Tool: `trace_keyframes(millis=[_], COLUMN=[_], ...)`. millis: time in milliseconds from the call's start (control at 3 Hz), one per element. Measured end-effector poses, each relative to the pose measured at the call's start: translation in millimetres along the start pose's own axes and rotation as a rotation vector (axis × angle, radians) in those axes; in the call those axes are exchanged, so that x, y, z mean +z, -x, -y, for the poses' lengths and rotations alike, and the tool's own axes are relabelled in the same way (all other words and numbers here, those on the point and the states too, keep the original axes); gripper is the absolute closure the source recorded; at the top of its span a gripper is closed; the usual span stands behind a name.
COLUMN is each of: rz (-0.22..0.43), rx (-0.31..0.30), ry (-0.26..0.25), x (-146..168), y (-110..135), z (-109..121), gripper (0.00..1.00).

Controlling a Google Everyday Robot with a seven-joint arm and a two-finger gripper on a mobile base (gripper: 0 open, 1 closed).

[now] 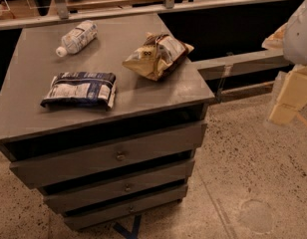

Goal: Pick blue chip bag

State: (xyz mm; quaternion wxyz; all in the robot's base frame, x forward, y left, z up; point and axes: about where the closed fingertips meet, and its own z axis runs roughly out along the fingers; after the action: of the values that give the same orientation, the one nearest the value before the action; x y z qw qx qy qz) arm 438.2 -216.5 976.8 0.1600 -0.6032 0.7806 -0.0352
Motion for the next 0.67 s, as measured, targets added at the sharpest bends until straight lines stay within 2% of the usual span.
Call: trace_keyframes(millis=[333, 667], rz=[0.008, 0.104], rx=[-0.002, 0.014], ry=[-0.001, 0.012], x=[-1.0, 1.3], y=[2.7, 21.1], z=[0.4, 4.2], gripper=[0.00, 0.00])
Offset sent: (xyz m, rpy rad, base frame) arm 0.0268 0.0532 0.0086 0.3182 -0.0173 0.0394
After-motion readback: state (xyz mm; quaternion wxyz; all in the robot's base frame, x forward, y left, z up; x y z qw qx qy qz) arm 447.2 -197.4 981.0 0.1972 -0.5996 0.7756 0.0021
